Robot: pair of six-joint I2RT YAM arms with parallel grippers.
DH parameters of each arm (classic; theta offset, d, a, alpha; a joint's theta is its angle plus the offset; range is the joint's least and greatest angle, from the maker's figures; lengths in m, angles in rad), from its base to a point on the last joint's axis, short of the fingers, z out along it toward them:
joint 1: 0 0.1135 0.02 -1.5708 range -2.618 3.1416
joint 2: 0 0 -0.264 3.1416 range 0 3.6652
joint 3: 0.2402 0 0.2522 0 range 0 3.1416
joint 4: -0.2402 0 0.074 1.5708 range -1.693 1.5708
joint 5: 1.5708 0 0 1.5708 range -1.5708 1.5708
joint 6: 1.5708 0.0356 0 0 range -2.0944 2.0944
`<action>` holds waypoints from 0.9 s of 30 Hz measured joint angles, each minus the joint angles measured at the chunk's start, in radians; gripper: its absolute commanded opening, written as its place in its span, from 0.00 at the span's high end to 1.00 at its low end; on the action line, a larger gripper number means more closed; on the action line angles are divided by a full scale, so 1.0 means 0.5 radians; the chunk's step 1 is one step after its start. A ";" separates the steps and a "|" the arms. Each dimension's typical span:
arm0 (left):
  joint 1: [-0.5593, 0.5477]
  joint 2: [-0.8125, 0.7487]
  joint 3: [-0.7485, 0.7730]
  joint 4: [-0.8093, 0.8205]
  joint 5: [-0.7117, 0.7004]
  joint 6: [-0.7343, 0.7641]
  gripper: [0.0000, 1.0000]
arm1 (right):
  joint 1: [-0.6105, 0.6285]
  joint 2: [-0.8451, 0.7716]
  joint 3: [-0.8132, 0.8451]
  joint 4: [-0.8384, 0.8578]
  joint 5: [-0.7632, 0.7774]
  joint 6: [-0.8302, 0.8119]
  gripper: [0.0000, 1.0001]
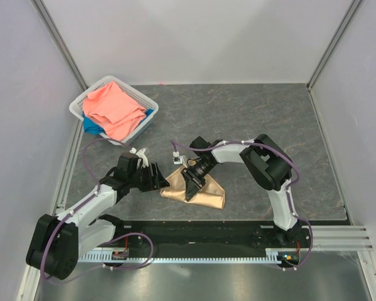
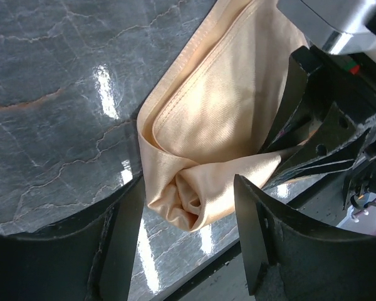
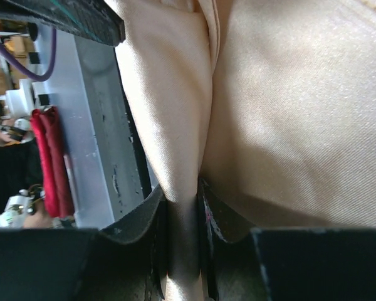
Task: Fold the napkin, place the utensils inside, and roll it up
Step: Roll the napkin with the utensil
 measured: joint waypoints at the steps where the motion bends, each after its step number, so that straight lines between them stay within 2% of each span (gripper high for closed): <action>1: 0.000 0.000 -0.007 0.005 0.003 0.000 0.34 | -0.005 0.024 0.015 -0.022 -0.027 -0.001 0.73; 12: 0.000 0.030 -0.146 0.178 0.114 -0.006 0.37 | -0.043 0.179 0.130 -0.194 -0.186 -0.003 0.74; 15: 0.000 0.065 -0.164 0.231 0.149 -0.014 0.43 | -0.053 0.208 0.150 -0.224 -0.216 0.001 0.74; 18: 0.000 0.082 -0.175 0.291 0.183 -0.021 0.55 | -0.059 0.222 0.160 -0.246 -0.225 0.007 0.74; 19: -0.001 0.084 -0.181 0.311 0.192 -0.024 0.62 | -0.060 0.226 0.165 -0.252 -0.226 0.011 0.74; 21: -0.001 0.088 -0.188 0.337 0.218 -0.031 0.67 | -0.062 0.229 0.169 -0.258 -0.226 0.017 0.71; 22: -0.001 0.092 -0.190 0.350 0.225 -0.033 0.74 | -0.062 0.229 0.172 -0.261 -0.224 0.021 0.70; 27: -0.001 0.117 -0.192 0.381 0.249 -0.040 0.92 | -0.064 0.229 0.190 -0.289 -0.222 0.053 0.55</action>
